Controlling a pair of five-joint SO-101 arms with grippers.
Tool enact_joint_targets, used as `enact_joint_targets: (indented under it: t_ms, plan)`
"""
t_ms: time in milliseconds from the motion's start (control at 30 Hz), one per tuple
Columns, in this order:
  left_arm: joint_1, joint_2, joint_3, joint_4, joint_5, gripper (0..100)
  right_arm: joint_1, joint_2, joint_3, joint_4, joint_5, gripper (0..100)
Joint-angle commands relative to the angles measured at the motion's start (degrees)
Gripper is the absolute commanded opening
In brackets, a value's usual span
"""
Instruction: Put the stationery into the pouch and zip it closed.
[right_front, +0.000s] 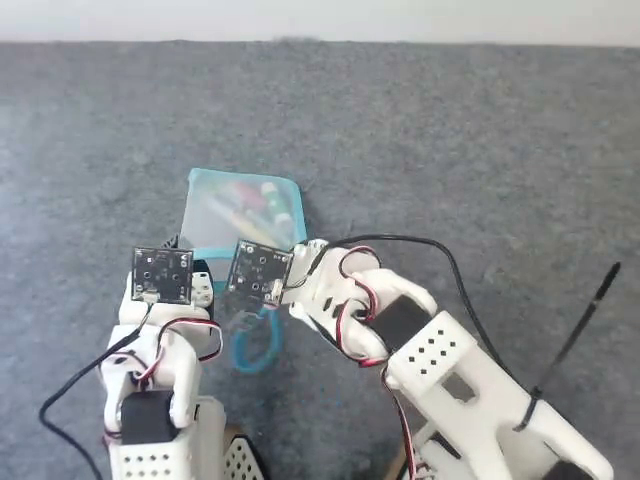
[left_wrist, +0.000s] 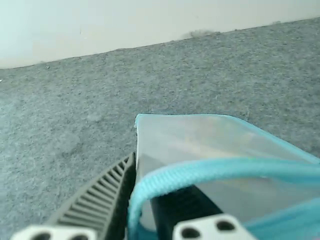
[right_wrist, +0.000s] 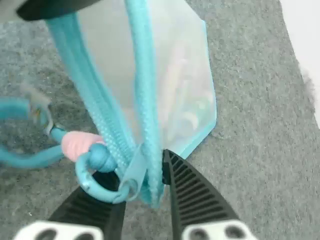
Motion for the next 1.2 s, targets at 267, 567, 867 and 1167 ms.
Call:
enact_joint_targets:
  t_ms: [267,567,867,1167]
  plan:
    - [0.6,-1.1,-19.1,12.4,3.5,27,8.6,6.4,-10.5,-0.9,-4.1,0.7]
    - [2.9,-0.9,-20.6,15.6,1.8,27,12.2,21.1,-29.5,9.9,-13.4,0.7]
    - [10.7,-0.8,-15.3,11.9,1.5,27,6.2,18.2,-31.1,19.3,-15.3,0.7]
    - [10.8,-0.7,-4.4,3.0,-2.2,25,2.6,11.0,-26.4,21.1,-17.0,0.7]
